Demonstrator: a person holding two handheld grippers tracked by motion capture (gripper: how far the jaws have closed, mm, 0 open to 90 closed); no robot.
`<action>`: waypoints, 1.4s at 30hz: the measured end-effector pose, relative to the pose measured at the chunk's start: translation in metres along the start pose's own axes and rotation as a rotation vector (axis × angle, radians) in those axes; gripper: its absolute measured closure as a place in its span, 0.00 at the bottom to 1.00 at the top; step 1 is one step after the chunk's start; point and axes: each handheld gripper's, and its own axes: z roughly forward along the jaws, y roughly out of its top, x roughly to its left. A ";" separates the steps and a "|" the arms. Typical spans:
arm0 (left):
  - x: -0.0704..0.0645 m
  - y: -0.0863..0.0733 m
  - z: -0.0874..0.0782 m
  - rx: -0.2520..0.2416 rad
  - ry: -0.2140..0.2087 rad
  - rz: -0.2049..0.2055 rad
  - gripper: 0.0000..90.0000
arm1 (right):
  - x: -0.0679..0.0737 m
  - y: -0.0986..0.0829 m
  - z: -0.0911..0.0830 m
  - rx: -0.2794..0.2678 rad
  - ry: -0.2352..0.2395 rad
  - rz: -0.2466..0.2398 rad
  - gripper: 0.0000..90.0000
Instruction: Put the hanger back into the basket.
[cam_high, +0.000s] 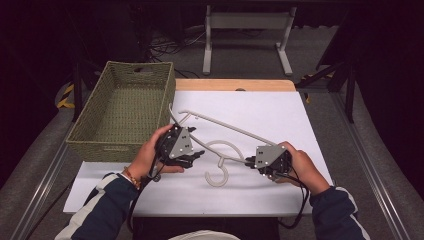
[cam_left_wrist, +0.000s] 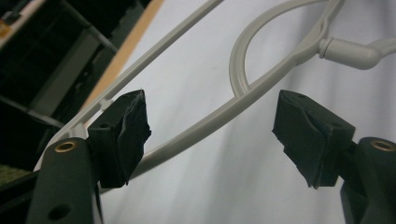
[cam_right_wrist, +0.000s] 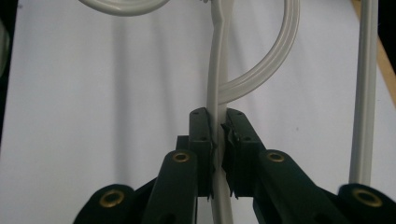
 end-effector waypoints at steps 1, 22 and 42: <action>-0.002 0.000 0.004 0.007 -0.013 0.001 0.32 | 0.001 -0.002 -0.001 0.009 0.013 -0.012 0.92; -0.023 -0.005 0.049 0.204 -0.265 0.046 0.66 | 0.011 -0.003 0.003 0.161 0.066 -0.130 0.91; -0.032 -0.005 0.052 0.265 -0.231 0.182 0.82 | 0.010 0.005 0.007 0.173 0.035 -0.163 0.90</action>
